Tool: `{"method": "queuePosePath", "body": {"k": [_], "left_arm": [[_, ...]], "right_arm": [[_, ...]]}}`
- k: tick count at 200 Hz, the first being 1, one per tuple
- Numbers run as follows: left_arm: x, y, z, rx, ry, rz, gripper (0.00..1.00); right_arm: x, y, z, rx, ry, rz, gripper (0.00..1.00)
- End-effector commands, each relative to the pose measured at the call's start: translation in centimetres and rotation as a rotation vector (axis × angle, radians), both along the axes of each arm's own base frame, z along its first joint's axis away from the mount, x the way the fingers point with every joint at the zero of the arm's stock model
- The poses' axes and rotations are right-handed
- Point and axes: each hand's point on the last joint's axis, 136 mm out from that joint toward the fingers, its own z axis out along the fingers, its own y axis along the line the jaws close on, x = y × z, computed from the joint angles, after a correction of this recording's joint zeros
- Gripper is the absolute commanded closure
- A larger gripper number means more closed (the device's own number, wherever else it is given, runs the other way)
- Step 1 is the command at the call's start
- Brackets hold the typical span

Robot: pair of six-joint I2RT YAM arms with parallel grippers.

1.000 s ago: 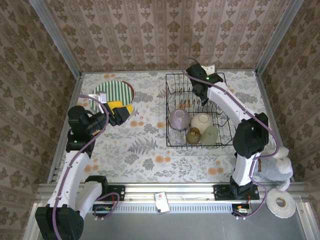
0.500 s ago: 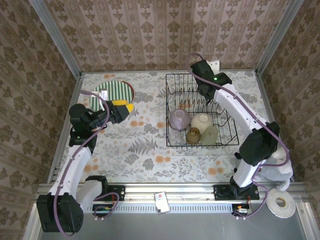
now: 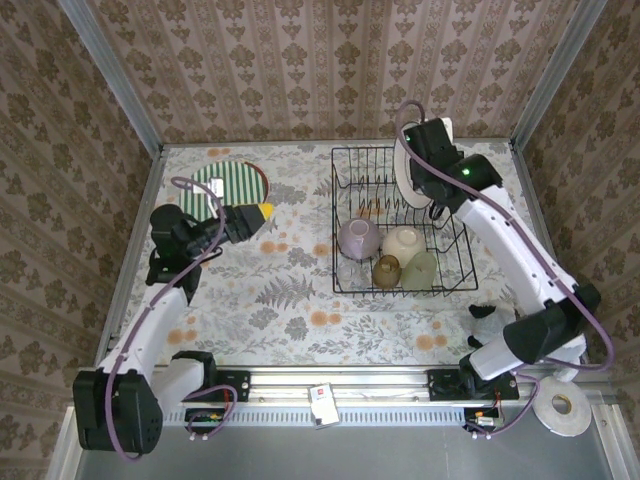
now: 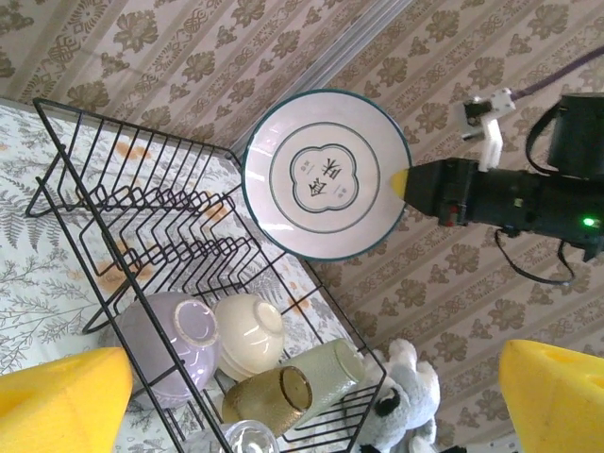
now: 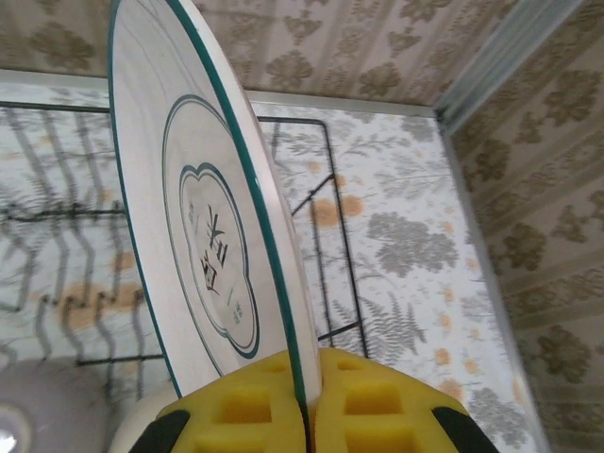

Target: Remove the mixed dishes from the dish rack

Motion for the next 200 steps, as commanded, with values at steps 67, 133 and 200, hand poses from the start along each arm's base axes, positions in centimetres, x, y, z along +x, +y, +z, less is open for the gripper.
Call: {"method": "queuePosePath", "body": {"k": [67, 133, 200], "left_arm": [[1.1, -3.6, -2.1, 0.126, 0.011, 0.008, 0.0], [1.6, -8.2, -3.4, 0.226, 0.053, -0.121, 0.05], [1.7, -11.9, -3.7, 0.261, 0.075, -0.198, 0.13]], "right_arm": [[-3.7, 6.2, 0.7, 0.505, -0.008, 0.373, 1.0], [-5.1, 8.4, -0.8, 0.75, 0.016, 0.497, 1.0], [-6.0, 9.1, -1.5, 0.887, 0.043, 0.568, 1.0]]}}
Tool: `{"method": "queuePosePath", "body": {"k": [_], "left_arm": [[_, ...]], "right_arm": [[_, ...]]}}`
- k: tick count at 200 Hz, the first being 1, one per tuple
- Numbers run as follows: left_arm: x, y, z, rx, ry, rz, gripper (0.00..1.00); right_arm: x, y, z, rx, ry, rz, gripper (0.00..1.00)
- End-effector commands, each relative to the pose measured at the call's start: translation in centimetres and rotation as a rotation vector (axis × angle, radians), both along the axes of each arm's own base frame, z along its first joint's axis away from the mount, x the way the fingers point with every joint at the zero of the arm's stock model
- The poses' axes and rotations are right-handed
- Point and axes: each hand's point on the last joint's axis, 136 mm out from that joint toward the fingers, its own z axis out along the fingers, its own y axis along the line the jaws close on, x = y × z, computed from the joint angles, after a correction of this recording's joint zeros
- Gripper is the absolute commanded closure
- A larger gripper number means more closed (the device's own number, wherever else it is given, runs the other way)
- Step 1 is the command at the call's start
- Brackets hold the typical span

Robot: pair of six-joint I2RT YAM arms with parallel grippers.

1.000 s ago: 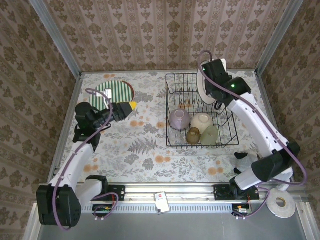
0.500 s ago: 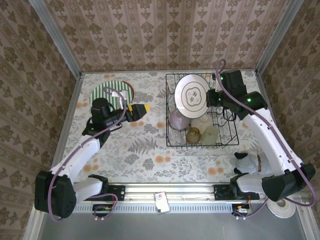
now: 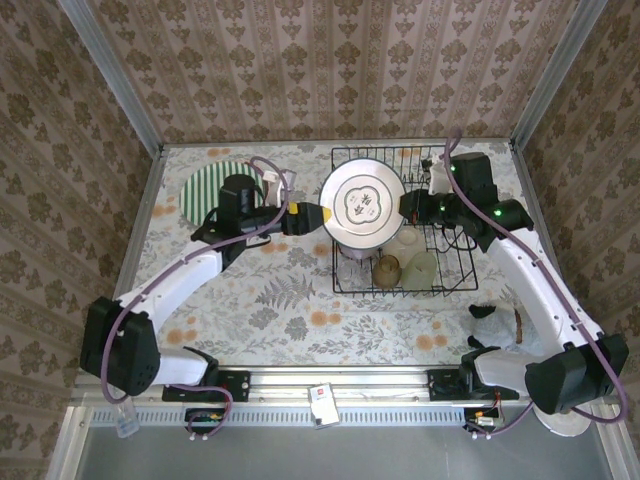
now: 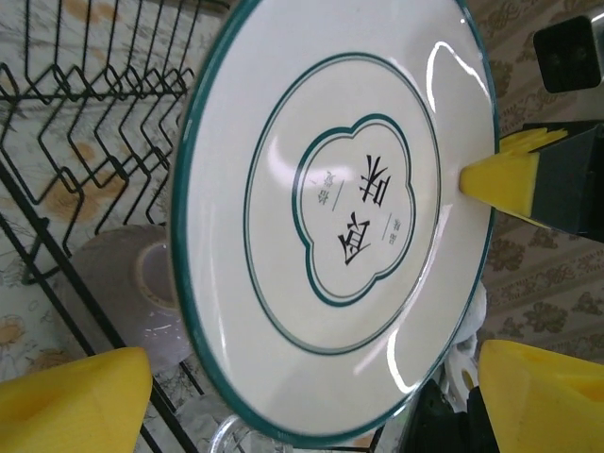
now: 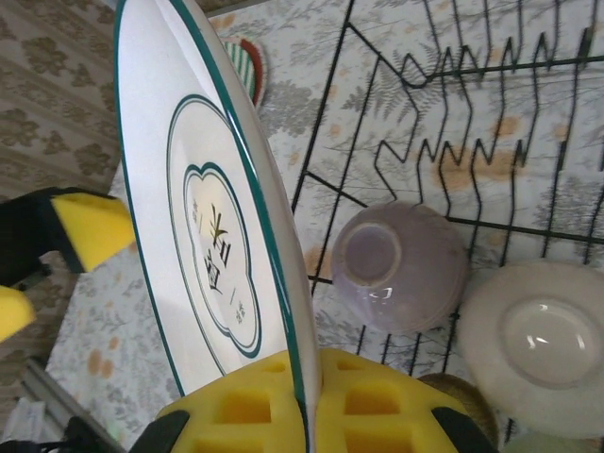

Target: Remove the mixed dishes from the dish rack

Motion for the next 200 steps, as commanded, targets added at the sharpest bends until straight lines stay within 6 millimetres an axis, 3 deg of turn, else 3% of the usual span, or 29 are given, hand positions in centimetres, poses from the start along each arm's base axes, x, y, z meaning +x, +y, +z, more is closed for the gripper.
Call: {"method": "queuePosePath", "body": {"k": [1, 127, 179, 200], "left_arm": [[0.2, -0.7, 0.9, 0.011, -0.03, -0.016, 0.13], [1.2, -1.9, 0.1, -0.034, 0.056, -0.013, 0.5], [1.6, -1.5, 0.3, -0.076, 0.085, -0.003, 0.75], [1.6, -1.4, 0.3, -0.1, 0.1, -0.002, 0.95]], "right_arm": [[-0.4, 1.1, 3.3, 0.117, -0.093, 0.066, 1.0], [-0.3, 1.3, 3.0, 0.178, -0.074, 0.088, 1.0], [-0.2, 1.4, 2.8, 0.182, -0.063, 0.087, 1.0], [-0.2, 1.5, 2.6, 0.191, -0.057, 0.092, 1.0]]}}
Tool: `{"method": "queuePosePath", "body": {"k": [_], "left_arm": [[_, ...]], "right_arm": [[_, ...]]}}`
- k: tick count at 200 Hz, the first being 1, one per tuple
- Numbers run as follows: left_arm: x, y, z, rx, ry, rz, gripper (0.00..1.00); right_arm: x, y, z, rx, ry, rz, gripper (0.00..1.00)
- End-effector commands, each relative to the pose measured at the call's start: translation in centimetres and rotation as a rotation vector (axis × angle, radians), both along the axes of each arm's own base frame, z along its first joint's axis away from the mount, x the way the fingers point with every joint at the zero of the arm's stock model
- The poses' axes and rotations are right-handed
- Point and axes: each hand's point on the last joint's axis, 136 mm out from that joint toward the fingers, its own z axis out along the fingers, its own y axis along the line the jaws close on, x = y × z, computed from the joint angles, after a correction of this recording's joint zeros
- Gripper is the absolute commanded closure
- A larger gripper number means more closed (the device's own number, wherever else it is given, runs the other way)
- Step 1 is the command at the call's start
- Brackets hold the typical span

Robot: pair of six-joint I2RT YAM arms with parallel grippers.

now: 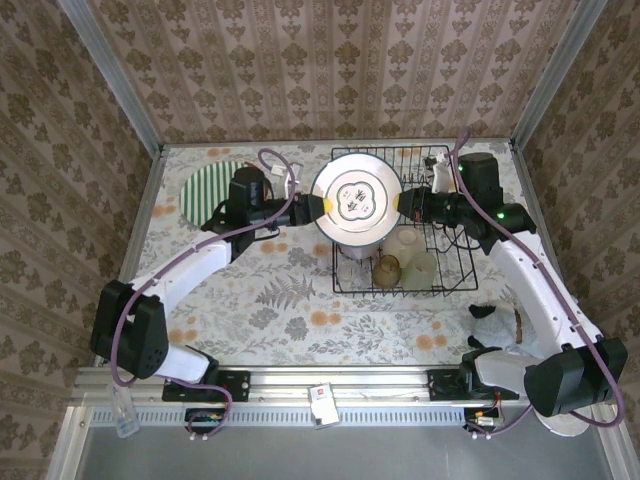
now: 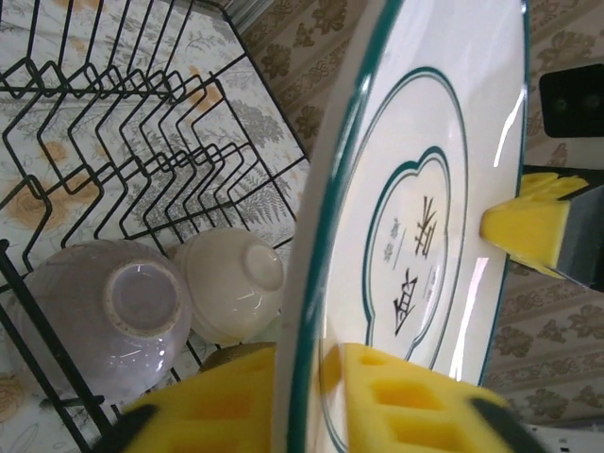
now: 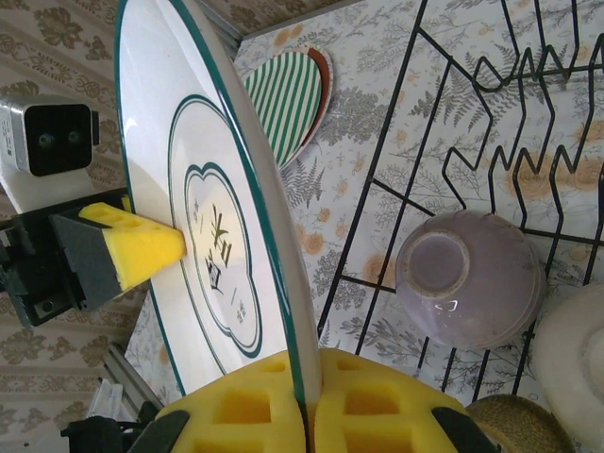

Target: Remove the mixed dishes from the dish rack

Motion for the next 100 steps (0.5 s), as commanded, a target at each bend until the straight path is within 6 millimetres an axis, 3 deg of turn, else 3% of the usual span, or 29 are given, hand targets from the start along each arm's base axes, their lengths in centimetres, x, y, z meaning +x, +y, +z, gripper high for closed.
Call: {"method": "queuePosePath", "body": {"k": [1, 5, 71, 83, 91, 100], "left_arm": [[0.2, 0.0, 0.0, -0.04, 0.01, -0.01, 0.96], [0.2, 0.0, 0.0, -0.045, 0.014, -0.011, 1.0], [0.5, 0.1, 0.2, -0.076, 0.031, 0.001, 1.0], [0.7, 0.3, 0.2, -0.076, 0.033, 0.012, 1.0], [1.0, 0.5, 0.1, -0.073, 0.04, 0.027, 1.0], [1.3, 0.8, -0.1, -0.065, 0.046, 0.046, 1.0]], "right_arm": [[0.0, 0.7, 1.5, 0.056, -0.045, 0.035, 1.0], [0.0, 0.7, 1.4, 0.058, -0.043, 0.036, 1.0], [-0.1, 0.9, 1.6, 0.078, -0.045, 0.041, 1.0], [-0.1, 0.8, 1.7, 0.079, -0.049, 0.04, 0.89], [-0.2, 0.8, 1.7, 0.077, -0.055, 0.037, 0.76], [-0.1, 0.6, 1.7, 0.071, -0.06, 0.024, 0.51]]}}
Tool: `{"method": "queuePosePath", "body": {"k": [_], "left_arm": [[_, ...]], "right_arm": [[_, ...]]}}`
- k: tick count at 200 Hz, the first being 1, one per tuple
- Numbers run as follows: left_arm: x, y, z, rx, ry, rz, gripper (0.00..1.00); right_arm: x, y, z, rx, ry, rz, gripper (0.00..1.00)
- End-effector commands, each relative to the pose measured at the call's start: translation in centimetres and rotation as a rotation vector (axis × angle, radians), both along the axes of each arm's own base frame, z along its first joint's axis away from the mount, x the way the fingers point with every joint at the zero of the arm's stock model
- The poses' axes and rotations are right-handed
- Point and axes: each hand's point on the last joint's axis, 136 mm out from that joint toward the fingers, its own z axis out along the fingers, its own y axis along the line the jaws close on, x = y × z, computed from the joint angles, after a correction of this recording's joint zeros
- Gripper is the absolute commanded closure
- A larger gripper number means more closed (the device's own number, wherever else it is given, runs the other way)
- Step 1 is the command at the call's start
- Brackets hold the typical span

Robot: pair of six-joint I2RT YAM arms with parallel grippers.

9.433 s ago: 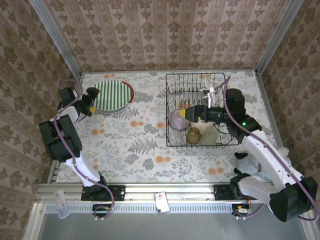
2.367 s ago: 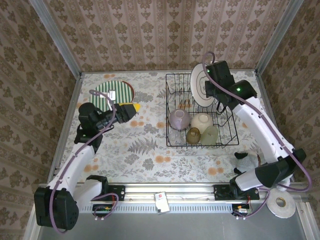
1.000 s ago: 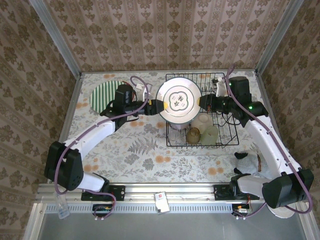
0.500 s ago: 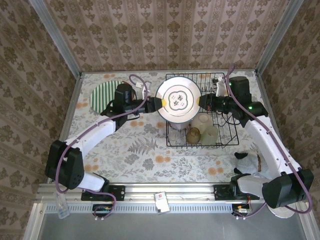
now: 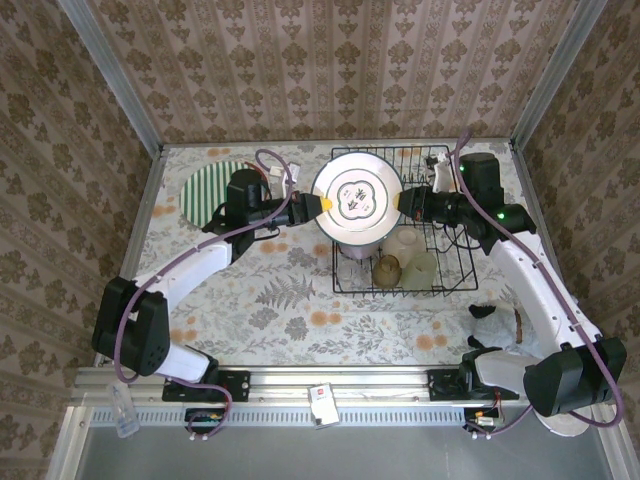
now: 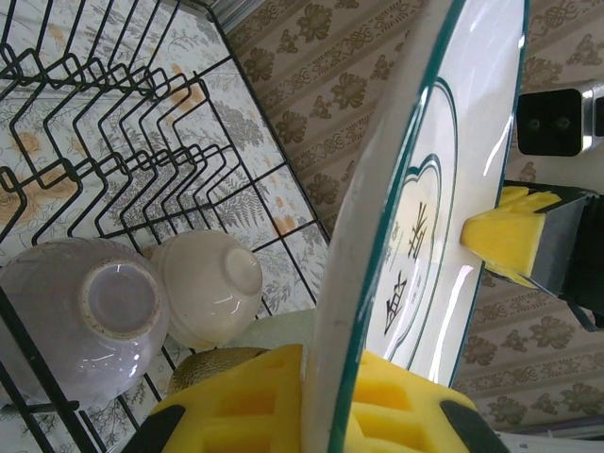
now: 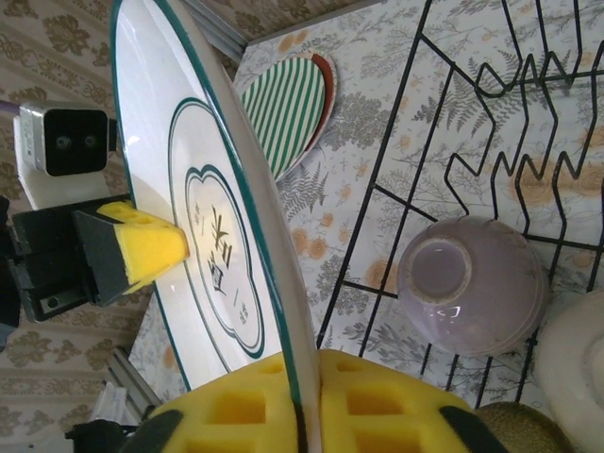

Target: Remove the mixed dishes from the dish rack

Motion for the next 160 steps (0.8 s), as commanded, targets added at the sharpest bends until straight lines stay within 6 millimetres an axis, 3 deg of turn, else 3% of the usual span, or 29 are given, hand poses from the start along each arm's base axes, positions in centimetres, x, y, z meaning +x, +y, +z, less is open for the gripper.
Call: {"method": "queuePosePath", "body": {"k": [1, 19, 22, 35, 74, 122, 160], "left_arm": [[0.9, 0.7, -0.1, -0.004, -0.001, 0.043, 1.0], [1.4, 1.3, -0.2, 0.005, 0.004, 0.075, 1.0], [1.5, 1.4, -0.3, 0.005, 0.006, 0.08, 1.0], [1.5, 1.6, -0.1, -0.003, 0.007, 0.094, 1.0], [4.3, 6.1, 0.3, -0.014, 0.028, 0.247, 1.0], [7.7, 13.5, -0.6, 0.01, 0.111, 0.478, 1.0], [9.5, 19.8, -2.2, 0.103, 0.17, 0.671, 1.0]], "right_arm": [[-0.2, 0.3, 1.5, 0.048, -0.052, 0.012, 0.5], [-0.1, -0.4, 1.2, 0.017, -0.051, -0.031, 0.03], [-0.1, -0.5, 1.2, 0.011, -0.053, -0.038, 0.0], [-0.1, -0.9, 1.2, 0.001, -0.063, -0.066, 0.0], [-0.5, -1.6, 1.1, 0.002, -0.092, -0.117, 0.0], [-1.5, -1.8, 0.0, -0.022, -0.106, -0.124, 0.0], [-1.6, -4.1, -1.7, -0.072, -0.105, -0.266, 0.0]]}}
